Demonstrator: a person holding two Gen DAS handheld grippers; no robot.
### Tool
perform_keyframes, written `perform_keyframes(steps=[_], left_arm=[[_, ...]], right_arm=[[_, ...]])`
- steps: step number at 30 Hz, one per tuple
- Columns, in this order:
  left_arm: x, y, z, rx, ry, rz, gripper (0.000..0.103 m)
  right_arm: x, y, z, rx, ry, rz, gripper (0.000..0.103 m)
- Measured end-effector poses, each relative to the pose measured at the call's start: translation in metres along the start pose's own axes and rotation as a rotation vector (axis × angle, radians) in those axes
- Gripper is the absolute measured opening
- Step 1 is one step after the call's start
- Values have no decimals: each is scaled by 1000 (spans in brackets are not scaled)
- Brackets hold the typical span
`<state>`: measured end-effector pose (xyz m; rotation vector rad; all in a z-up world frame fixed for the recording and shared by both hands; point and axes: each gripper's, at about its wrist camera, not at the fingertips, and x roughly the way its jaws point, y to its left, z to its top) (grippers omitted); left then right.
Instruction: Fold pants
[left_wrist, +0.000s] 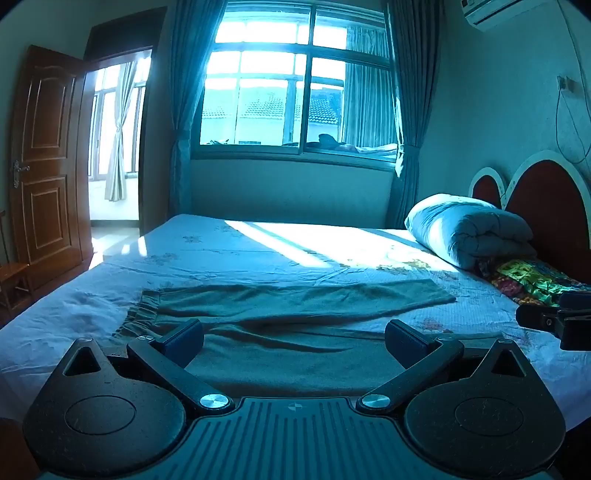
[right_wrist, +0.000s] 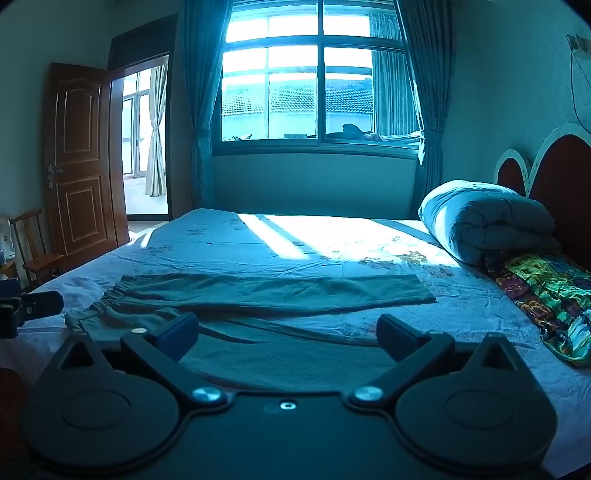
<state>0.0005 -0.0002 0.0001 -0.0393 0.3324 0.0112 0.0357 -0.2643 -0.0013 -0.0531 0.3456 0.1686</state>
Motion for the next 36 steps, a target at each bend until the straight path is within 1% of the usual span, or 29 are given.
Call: perform_keyframes(steps=[5, 17, 36], left_arm=[[-2, 2, 0, -21, -18, -7, 103], [1, 4, -5, -16, -7, -11, 103], [2, 0, -1, -8, 6, -7, 103]], right_arm=[[0, 0, 0, -2, 1, -1, 97], [1, -1, -1, 2, 1, -1, 97], [3, 0, 0, 2, 8, -2, 97]])
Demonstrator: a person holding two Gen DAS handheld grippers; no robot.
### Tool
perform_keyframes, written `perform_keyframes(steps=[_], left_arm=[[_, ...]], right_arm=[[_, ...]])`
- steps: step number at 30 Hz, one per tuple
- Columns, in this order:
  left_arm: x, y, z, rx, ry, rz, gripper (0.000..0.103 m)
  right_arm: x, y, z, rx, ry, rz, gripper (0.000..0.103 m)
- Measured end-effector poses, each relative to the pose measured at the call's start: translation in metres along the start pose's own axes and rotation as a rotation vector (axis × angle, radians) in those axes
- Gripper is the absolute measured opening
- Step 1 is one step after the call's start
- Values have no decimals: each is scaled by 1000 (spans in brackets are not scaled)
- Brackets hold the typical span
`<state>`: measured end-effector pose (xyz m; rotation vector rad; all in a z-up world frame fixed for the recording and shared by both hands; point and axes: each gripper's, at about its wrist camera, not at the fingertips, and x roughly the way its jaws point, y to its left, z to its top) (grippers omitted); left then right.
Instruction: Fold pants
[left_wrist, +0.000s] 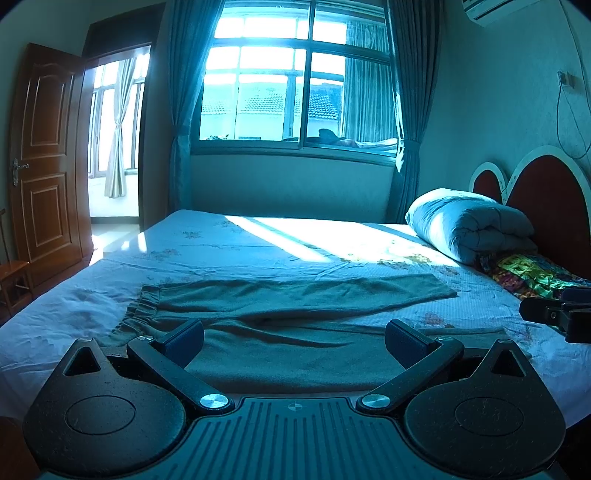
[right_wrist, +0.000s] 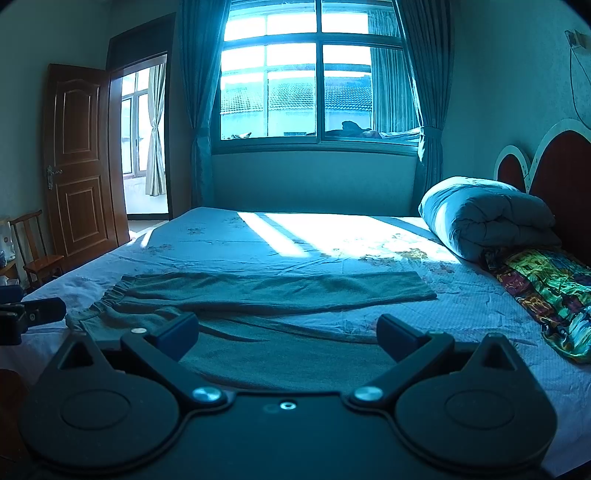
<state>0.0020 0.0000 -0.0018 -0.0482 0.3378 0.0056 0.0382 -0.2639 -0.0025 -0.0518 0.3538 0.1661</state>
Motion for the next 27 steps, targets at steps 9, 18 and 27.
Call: perform_keyframes(steps=[9, 18, 27], left_arm=[[0, 0, -1, -1, 1, -2, 103], [0, 1, 1, -1, 2, -3, 103], [-1, -1, 0, 3, 5, -3, 103]], right_arm=[[0, 0, 0, -1, -1, -1, 97], [0, 2, -1, -3, -1, -2, 97], [0, 2, 0, -3, 0, -2, 97]])
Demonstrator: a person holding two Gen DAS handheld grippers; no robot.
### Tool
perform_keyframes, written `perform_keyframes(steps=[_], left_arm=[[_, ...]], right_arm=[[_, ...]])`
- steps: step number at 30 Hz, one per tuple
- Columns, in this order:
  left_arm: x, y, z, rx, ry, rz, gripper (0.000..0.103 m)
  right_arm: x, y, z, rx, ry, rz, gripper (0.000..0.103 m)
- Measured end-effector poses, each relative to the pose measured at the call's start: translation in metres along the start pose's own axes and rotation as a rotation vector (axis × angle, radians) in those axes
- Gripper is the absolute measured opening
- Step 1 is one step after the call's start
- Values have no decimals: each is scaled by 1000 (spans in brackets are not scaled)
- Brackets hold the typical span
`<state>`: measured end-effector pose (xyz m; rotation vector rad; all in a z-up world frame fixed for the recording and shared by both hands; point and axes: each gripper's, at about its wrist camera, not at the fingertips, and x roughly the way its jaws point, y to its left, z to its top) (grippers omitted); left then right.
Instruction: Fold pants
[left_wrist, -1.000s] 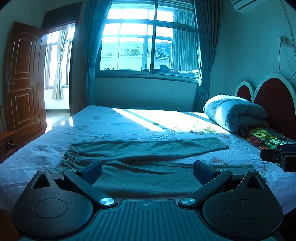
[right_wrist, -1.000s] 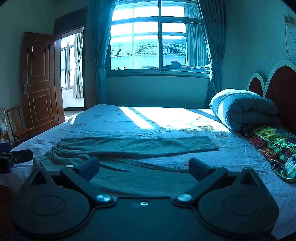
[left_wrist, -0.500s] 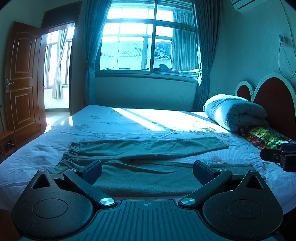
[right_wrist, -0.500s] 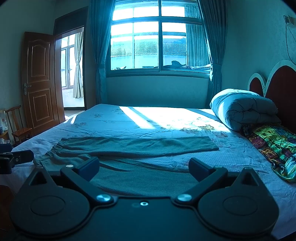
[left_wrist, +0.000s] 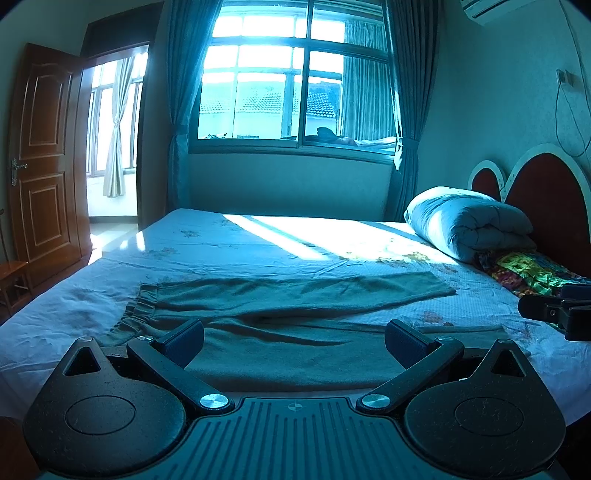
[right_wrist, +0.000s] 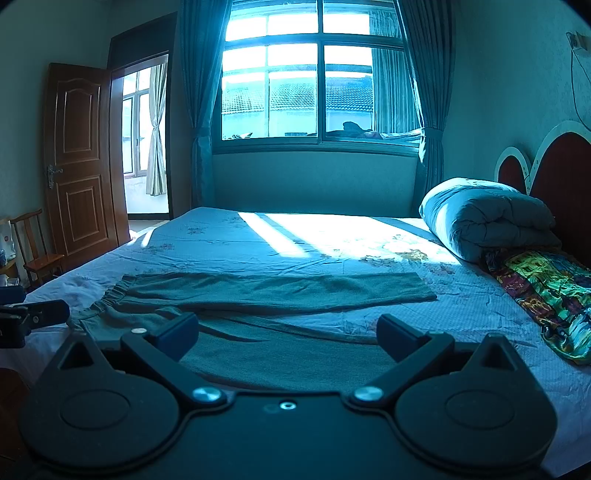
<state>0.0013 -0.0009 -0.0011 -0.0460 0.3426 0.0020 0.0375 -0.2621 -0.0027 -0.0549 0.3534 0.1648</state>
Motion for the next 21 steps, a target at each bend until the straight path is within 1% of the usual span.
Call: perform_keyframes(steps=[21], left_arm=[[2, -2, 1, 5, 5, 0, 103]], right_arm=[[-1, 2, -1, 0, -1, 3, 97]])
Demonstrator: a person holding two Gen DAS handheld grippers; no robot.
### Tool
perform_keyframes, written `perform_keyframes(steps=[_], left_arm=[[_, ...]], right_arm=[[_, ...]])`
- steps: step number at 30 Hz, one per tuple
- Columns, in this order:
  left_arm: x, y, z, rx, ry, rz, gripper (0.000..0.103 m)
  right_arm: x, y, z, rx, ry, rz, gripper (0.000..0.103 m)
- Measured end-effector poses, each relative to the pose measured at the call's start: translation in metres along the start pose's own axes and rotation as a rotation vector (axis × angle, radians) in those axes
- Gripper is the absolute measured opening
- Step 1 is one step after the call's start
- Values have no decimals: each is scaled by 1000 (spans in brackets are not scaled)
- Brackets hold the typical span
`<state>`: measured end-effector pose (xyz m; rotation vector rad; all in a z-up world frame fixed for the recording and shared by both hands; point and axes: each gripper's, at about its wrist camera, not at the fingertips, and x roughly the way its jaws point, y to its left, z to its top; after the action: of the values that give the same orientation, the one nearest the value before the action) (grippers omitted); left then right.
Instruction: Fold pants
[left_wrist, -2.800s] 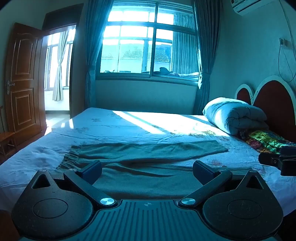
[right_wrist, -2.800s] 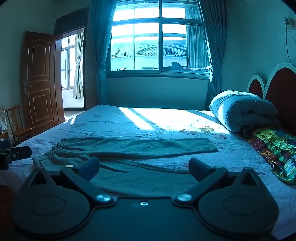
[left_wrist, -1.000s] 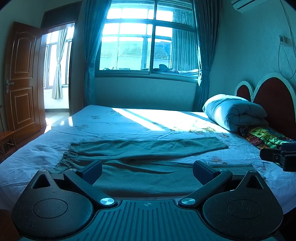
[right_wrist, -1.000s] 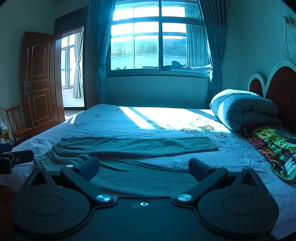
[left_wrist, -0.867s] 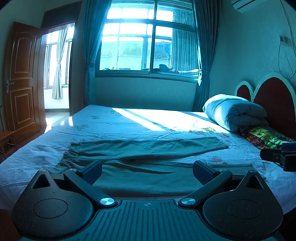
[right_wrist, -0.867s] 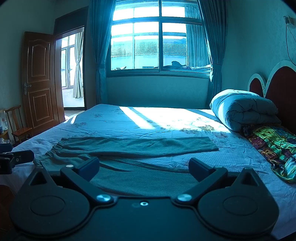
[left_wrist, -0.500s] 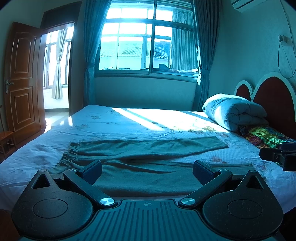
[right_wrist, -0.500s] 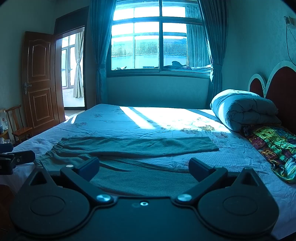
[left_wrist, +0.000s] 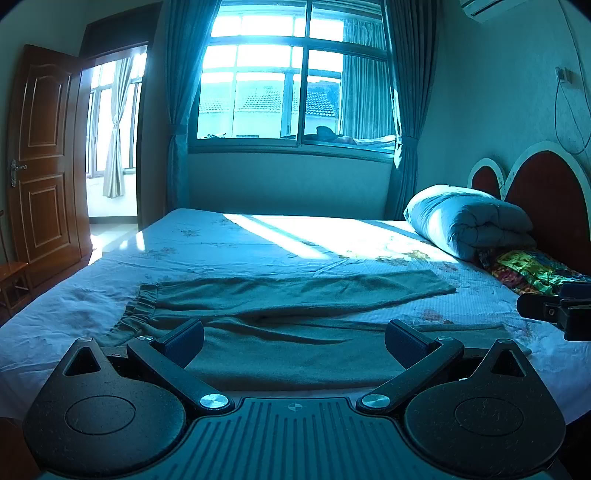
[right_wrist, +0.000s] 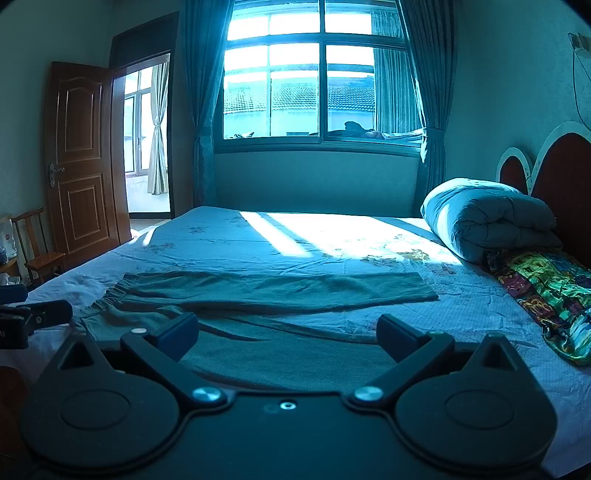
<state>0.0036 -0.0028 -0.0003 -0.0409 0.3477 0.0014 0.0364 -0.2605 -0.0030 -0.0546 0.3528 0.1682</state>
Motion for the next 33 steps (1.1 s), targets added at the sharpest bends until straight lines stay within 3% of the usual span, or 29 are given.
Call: perform_keyframes(steps=[11, 14, 17, 22, 27, 31, 33], left_arm=[[5, 1, -3, 9, 18, 25, 103], [14, 11, -8, -43, 15, 83, 103], [34, 33, -17, -96, 52, 77, 103], [90, 86, -4, -66, 77, 107, 103], [176, 156, 24, 41, 140, 178, 103], [257, 208, 36, 22, 227, 182, 102], [303, 227, 40, 37, 261, 190, 86]], right_arm=[[-1, -5, -2, 11, -10, 45, 97], [-1, -13, -2, 16, -33, 69, 95], [15, -24, -2, 16, -26, 83, 89], [89, -35, 13, 31, 33, 126, 69], [185, -27, 38, -42, 83, 142, 65], [270, -13, 60, -120, 121, 148, 62], [313, -5, 67, -175, 138, 150, 62]])
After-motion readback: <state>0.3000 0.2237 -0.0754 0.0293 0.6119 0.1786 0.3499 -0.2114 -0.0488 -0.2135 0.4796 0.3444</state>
